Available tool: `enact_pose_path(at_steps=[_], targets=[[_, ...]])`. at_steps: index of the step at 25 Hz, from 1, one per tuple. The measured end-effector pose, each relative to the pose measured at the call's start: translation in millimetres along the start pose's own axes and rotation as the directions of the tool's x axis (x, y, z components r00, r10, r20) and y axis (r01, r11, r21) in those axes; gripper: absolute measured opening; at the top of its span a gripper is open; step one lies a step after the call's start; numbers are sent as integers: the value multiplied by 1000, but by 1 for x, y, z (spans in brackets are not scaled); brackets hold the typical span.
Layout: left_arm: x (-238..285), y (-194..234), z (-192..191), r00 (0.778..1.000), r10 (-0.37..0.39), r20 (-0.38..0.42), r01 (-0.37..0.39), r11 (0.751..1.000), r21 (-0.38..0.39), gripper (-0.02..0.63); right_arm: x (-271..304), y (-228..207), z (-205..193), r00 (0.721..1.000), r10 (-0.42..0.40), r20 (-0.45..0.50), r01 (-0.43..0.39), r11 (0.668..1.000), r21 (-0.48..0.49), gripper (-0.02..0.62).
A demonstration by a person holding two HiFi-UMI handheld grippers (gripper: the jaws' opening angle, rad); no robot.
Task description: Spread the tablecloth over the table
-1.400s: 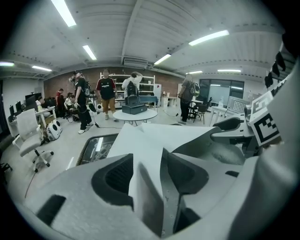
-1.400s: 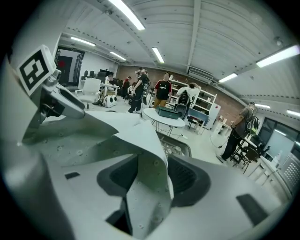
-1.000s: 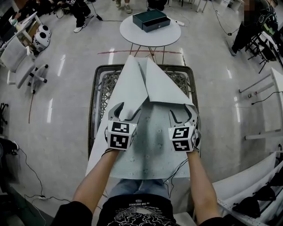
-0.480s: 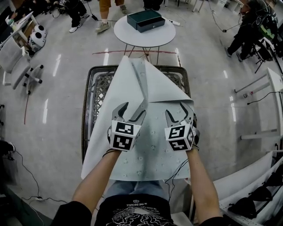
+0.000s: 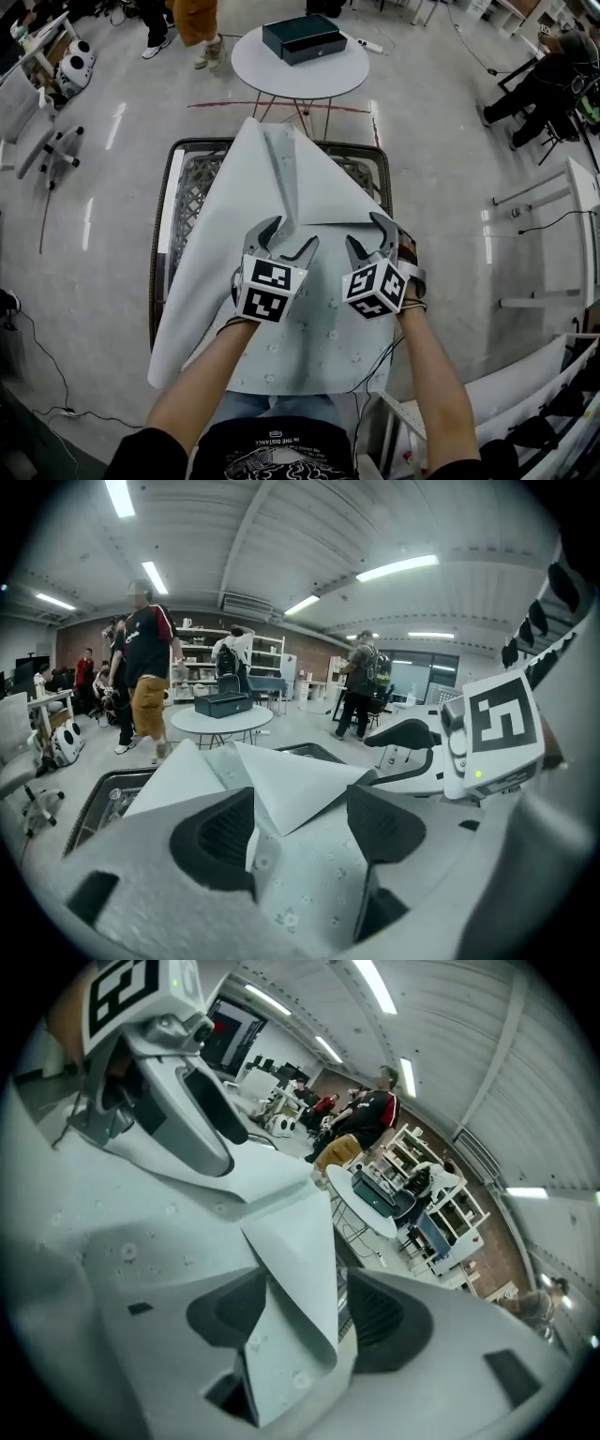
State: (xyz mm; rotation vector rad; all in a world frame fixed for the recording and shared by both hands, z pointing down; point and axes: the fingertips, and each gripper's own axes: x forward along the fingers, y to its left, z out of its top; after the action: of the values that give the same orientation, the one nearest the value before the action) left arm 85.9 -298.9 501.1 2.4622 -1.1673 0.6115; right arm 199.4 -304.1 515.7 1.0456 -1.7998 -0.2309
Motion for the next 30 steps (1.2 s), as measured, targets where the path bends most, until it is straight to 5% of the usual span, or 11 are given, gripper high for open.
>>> enact_pose_path(at_steps=[9, 16, 23, 27, 30], targets=[[41, -5, -14, 999, 14, -40, -15, 1000, -16, 318, 58, 9, -35, 998, 47, -48, -54, 986, -160, 272], [58, -1, -13, 998, 36, -59, -37, 999, -23, 306, 91, 6, -49, 998, -16, -55, -5, 930, -368, 242], [65, 5, -8, 996, 55, -72, -57, 998, -17, 298, 91, -11, -37, 998, -16, 53, 26, 982, -188, 183], [71, 5, -2, 996, 54, -73, -56, 998, -16, 293, 88, -31, -30, 994, -14, 110, 14, 1000, 6, 150], [75, 3, 3, 996, 52, -73, -53, 999, -11, 293, 88, -50, -32, 990, -10, 141, -17, 981, 193, 122]])
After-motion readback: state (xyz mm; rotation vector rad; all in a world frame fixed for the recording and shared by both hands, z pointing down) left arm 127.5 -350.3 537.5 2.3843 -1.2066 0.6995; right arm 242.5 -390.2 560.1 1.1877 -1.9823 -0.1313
